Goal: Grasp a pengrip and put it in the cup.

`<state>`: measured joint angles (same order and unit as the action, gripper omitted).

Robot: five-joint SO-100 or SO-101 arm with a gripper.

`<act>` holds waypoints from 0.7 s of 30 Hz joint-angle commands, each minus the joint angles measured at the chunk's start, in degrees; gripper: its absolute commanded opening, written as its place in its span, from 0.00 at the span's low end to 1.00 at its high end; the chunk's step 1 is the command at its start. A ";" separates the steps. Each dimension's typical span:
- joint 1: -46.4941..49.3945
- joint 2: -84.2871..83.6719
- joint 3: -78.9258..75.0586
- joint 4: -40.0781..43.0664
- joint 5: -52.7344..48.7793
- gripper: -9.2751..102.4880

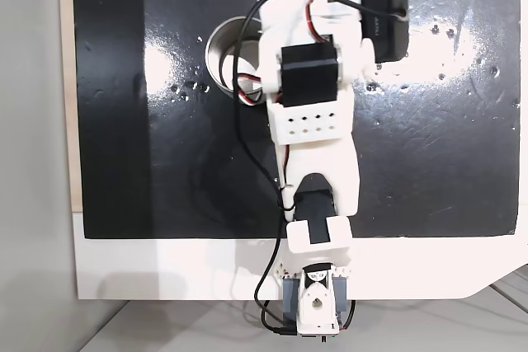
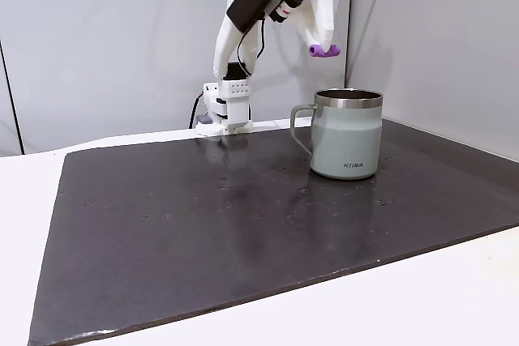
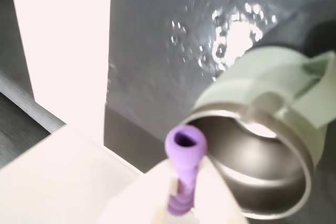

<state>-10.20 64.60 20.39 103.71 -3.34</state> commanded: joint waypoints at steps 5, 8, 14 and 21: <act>-8.09 5.54 2.81 1.05 2.37 0.08; -10.20 5.89 3.78 1.05 2.72 0.08; -10.99 5.89 4.48 1.05 2.55 0.10; -9.93 6.42 5.27 1.05 2.11 0.38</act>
<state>-20.48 66.62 25.49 103.71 -1.32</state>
